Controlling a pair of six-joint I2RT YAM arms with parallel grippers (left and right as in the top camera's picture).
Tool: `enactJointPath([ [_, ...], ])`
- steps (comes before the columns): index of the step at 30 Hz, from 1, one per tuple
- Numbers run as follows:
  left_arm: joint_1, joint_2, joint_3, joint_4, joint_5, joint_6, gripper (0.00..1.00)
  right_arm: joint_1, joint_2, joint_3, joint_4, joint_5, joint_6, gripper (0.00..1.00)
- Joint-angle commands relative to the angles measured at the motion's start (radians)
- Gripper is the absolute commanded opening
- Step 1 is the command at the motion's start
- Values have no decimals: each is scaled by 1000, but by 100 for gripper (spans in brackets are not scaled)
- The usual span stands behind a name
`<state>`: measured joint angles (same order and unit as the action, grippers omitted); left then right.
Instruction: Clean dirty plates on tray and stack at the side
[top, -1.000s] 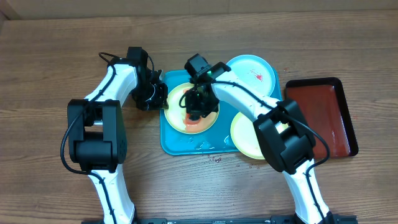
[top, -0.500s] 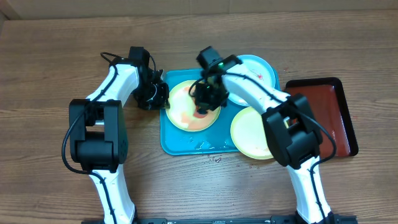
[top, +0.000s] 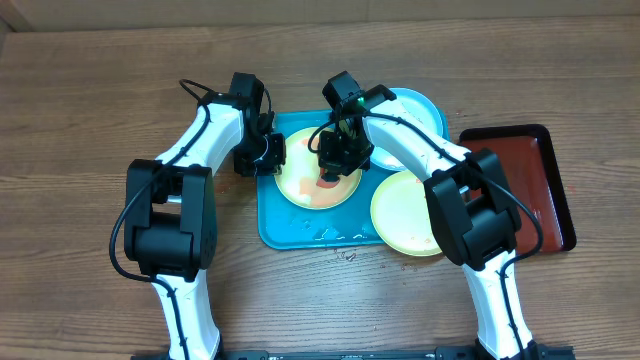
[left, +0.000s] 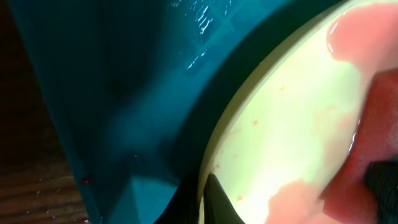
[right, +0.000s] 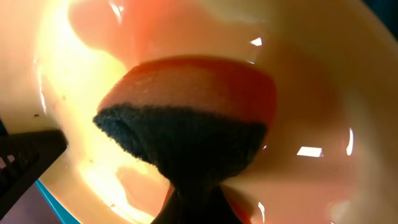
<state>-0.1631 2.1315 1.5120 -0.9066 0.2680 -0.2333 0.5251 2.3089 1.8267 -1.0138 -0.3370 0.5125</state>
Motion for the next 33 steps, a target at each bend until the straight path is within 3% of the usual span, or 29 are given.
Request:
enactJointPath([
  [1,2,8,12,20,-42,-17,4,-2,-5,56,-23,-59,-56,4],
  [14,16,-175,104,-24,-93,54,4,-156,-287,237,-216,-84,-174,4],
  [26,7,-335,104,-115,-393,42,4,-325,-401,237,-359,-15,-233,4],
  [33,-96,-397,104,-149,-720,-35,4,-330,-401,237,-369,7,-232,4],
])
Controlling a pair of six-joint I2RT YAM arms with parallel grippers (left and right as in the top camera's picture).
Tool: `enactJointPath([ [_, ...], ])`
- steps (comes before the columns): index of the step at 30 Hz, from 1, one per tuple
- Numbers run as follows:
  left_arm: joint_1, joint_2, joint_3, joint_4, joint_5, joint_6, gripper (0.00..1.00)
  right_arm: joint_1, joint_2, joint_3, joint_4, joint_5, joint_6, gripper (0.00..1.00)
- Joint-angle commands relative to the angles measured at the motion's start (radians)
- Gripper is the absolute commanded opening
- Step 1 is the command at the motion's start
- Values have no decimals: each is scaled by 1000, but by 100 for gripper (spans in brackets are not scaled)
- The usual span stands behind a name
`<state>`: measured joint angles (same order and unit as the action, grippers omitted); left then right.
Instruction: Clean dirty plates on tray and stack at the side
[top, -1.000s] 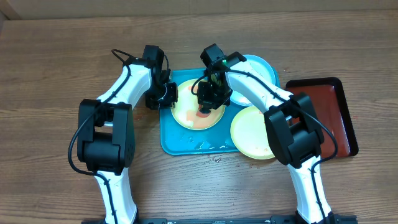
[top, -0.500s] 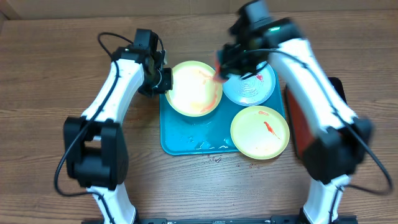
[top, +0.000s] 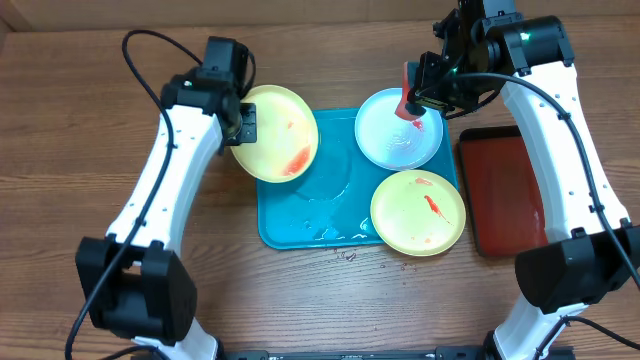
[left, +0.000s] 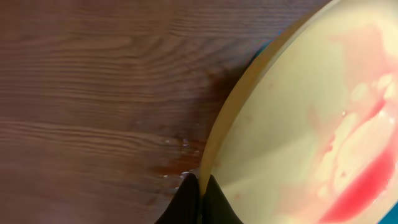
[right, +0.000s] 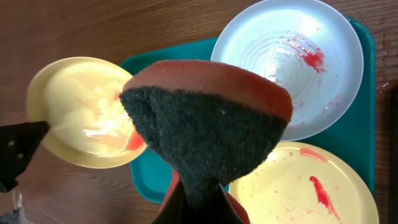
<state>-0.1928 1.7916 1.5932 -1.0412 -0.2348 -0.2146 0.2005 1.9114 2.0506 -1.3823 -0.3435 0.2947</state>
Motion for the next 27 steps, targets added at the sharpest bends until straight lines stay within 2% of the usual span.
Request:
enactJointPath([
  [1,-87,-58,23,-25,-267,-72,4,-8,-4,13,-2,14,-14,4],
  [5,-167,-58,16,-59,-447,-166,4,-26,-4,13,-11,53,-11,4],
  [13,-269,-58,5,-100,-655,-335,4,-70,-4,13,-19,96,-11,4],
  [16,-337,-58,5,-135,-791,-399,4,-110,-4,13,-20,100,-11,4],
  [21,-429,-58,5,-167,-956,-441,4,-135,-4,13,-34,100,-13,4],
  [27,-467,-58,5,-195,-1060,-463,4,-137,-4,13,-38,100,-15,4],
])
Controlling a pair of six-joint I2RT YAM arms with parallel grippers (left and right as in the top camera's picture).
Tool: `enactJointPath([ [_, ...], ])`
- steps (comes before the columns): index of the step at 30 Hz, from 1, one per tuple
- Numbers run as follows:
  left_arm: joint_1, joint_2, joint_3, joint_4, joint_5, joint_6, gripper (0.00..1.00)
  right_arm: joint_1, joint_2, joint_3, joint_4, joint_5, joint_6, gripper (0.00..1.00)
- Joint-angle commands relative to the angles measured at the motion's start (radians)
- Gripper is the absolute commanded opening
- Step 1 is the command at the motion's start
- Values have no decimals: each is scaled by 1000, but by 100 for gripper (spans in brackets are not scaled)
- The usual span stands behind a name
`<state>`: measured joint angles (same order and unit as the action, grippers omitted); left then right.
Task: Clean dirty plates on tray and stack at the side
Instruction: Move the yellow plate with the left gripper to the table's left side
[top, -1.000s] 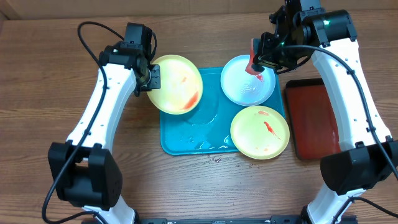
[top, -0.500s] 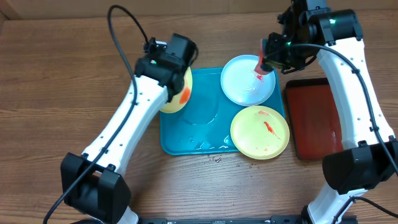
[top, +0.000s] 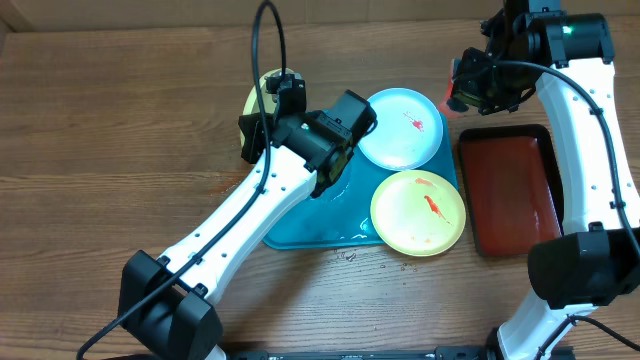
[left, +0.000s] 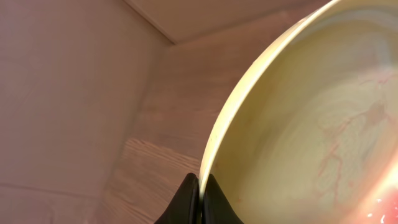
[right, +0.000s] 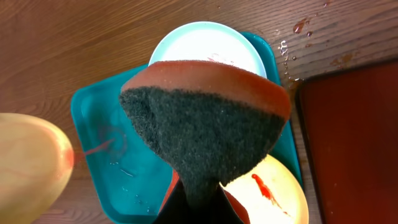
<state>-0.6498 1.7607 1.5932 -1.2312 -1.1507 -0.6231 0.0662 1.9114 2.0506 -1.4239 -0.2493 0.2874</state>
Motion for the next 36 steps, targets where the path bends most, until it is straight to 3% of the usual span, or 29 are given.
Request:
enactJointPath([
  [1,-15,-27,5,-8,-166,-54,4,-2,-4,13,4,6,-8,4],
  [7,-77,-27,5,-14,-294,-55,4,-2,-4,13,3,6,-8,4],
  [19,-116,-27,5,-14,-248,-67,4,-2,-4,13,1,6,-8,4],
  [26,-12,-28,5,-24,240,-92,4,-2,-4,13,-1,6,-8,4],
  [28,142,-40,5,0,497,6,4,-2,-4,13,-1,6,-9,4],
  [33,401,-64,5,66,922,215,4,-2,-4,13,0,6,-9,4],
  [36,625,-64,0,66,1139,325,5,-2,-4,13,0,6,-8,4],
])
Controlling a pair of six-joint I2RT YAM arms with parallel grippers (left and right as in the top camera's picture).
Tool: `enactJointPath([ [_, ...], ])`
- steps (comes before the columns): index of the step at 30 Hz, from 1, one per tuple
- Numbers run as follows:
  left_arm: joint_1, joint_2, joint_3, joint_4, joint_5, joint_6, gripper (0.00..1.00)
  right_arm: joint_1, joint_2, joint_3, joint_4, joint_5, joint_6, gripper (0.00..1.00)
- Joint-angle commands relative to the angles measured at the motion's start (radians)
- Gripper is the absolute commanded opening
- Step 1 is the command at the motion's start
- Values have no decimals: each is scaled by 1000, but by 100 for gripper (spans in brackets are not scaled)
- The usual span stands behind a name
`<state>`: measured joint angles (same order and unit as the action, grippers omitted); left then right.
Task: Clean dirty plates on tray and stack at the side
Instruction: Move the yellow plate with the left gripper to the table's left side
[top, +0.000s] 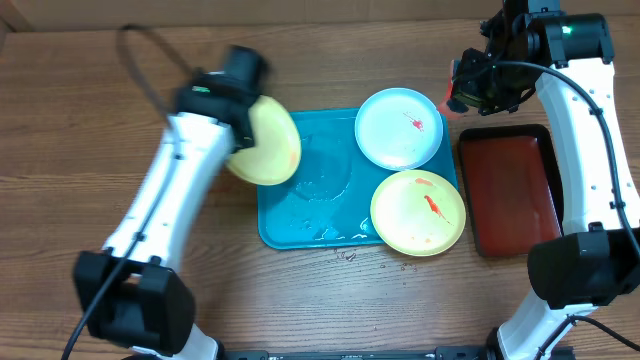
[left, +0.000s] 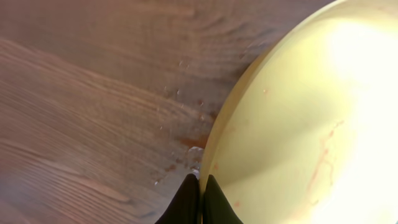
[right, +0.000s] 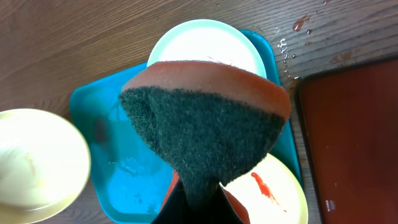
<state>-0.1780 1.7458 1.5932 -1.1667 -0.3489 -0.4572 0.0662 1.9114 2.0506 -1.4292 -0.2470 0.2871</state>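
My left gripper (left: 200, 186) is shut on the rim of a pale yellow plate (top: 265, 143), held over the left edge of the teal tray (top: 300, 230); faint pink streaks remain on it (left: 298, 124). My right gripper (right: 198, 202), high at the back right (top: 468, 85), is shut on a sponge (right: 205, 118) with a red top and dark scouring face. On the tray lie a light blue plate (top: 400, 127) with a red smear and a yellow plate (top: 418, 212) with a red streak.
A dark red tray (top: 515, 190) lies to the right of the teal tray. Water drops dot the wood near the blue plate (right: 292, 37). Bare wooden table (top: 80, 120) spreads to the left and the front.
My left arm has swung back to the left; the yellow plate, then raised behind the arm at the tray's back left, now hangs lower over the tray's left edge. The right gripper stayed put.
First my right gripper pressed the sponge on the yellow plate in the tray while the left held its rim. Then the left held the plate off the tray's back left and the right had risen with the sponge. The plate then stood raised and tilted; now it is nearly clean.
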Motion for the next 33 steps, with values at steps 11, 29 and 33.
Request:
enactJointPath([
  [11,581,-46,-255,161,534,240,5,-2,-4,13,5,4,-8,4],
  [29,581,-46,-542,547,380,180,5,0,-4,13,2,3,-8,4],
  [33,550,-46,-542,529,394,220,32,0,-4,13,2,3,-8,4],
])
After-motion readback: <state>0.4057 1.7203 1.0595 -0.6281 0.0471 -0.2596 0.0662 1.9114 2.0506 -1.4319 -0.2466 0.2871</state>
